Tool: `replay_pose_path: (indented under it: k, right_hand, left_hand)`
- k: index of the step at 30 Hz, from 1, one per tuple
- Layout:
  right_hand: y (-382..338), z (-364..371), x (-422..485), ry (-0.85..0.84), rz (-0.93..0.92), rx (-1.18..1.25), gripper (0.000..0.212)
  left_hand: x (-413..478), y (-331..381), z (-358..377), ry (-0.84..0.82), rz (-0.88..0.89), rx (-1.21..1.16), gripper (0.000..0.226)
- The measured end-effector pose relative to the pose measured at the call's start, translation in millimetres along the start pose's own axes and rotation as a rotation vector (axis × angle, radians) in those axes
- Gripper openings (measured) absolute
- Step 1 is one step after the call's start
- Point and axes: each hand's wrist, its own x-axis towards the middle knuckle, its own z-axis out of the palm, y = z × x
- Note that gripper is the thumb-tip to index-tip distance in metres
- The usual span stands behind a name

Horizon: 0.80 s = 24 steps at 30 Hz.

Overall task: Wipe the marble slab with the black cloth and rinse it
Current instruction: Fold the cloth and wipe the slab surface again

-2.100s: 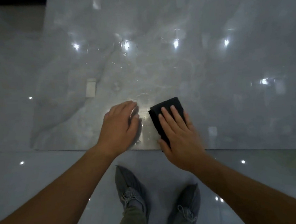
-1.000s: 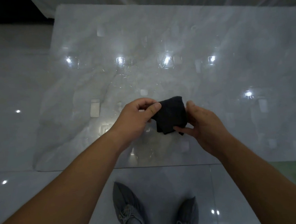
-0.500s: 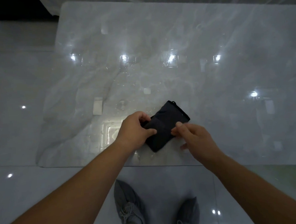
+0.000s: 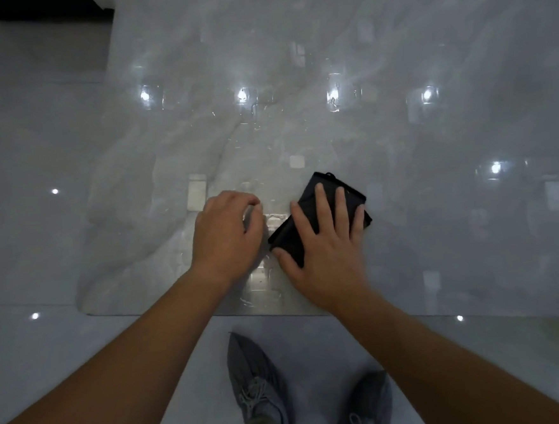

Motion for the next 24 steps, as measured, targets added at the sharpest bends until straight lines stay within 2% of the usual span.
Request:
replay_pose_path:
  k: [4,9,12,14,17,19,21,24]
  right_hand:
    - [14,2,7,-0.04,-0.018,-0.071,0.078]
    - [29,-16,-33,-0.131,0.087,-0.151,0.074]
    - [45,-38,-36,-0.144,0.046,-0.214,0.074]
    - [62,-45,-30,-0.112,-0.114,-0.167,0.068]
    - [81,-35,-25,-0.19,-0.475,-0.033,0.056]
    - [85,-24,-26,-0.226,-0.585,-0.071,0.054]
    - [81,-18,-30,-0.232,-0.551,-0.134,0.057]
    - [57,-15,-36,-0.164,-0.296,-0.128,0.06]
  left_hand:
    - [-2,-15,1,-0.011,0.052,0.061,0.024]
    - [-13,-19,4,-0.052,0.05,0.049,0.022]
    - [-21,-18,4,-0.062,0.043,0.061,0.022]
    - [-26,-16,5,-0.056,0.033,0.065,0.023]
    - [-38,-11,9,-0.057,0.022,0.052,0.027]
    - [-47,-8,13,-0.037,0.034,0.05,0.029]
    - [-60,-8,16,-0.016,0.035,0.056,0.028]
    - [-78,-6,20,0.001,-0.011,0.086,0.032]
